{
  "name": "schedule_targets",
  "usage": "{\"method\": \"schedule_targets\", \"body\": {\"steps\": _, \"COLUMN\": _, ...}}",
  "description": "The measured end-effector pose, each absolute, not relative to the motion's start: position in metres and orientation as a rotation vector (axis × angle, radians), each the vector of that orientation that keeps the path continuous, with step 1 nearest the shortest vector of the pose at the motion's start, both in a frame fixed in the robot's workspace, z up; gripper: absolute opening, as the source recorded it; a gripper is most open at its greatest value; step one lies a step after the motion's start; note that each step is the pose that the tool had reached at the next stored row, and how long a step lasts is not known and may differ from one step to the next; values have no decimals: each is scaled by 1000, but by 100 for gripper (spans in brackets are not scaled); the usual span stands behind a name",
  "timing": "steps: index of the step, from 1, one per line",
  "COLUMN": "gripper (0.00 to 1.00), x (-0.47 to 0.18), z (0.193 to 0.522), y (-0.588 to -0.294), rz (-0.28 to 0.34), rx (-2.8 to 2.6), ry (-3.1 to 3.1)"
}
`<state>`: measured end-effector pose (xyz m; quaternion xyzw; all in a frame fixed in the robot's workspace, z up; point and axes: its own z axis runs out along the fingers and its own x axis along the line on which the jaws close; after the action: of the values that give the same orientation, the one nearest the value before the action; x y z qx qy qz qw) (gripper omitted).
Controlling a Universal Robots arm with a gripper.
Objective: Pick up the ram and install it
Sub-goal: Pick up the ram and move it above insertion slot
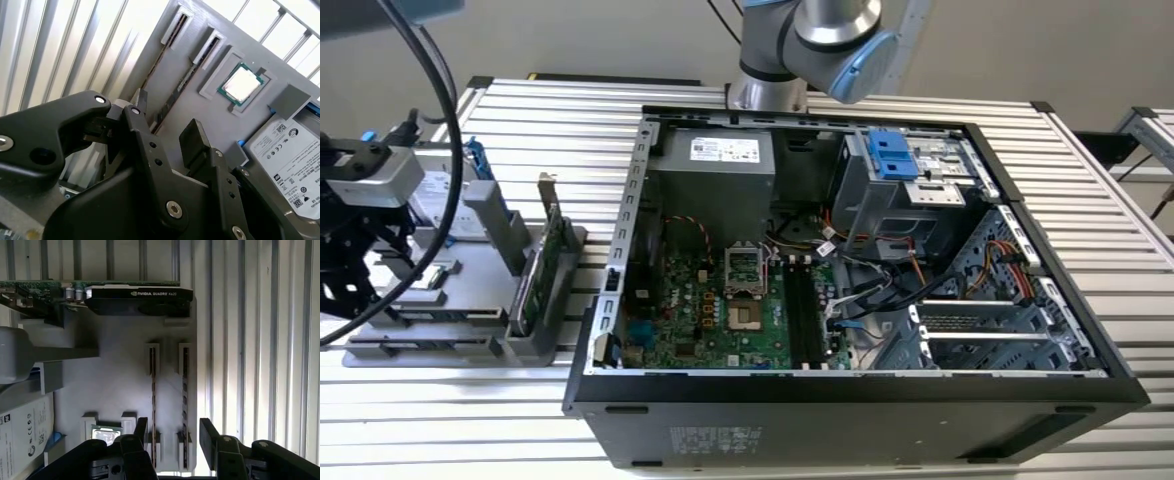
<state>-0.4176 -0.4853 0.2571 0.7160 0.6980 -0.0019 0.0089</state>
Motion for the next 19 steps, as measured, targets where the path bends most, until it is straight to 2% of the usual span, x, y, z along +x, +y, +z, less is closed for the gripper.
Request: {"method": "schedule_targets", "body": {"steps": 19, "gripper": 100, "x": -418, "z": 245, "y": -485, "rz": -7, "rx": 2237, "ry": 2181}}
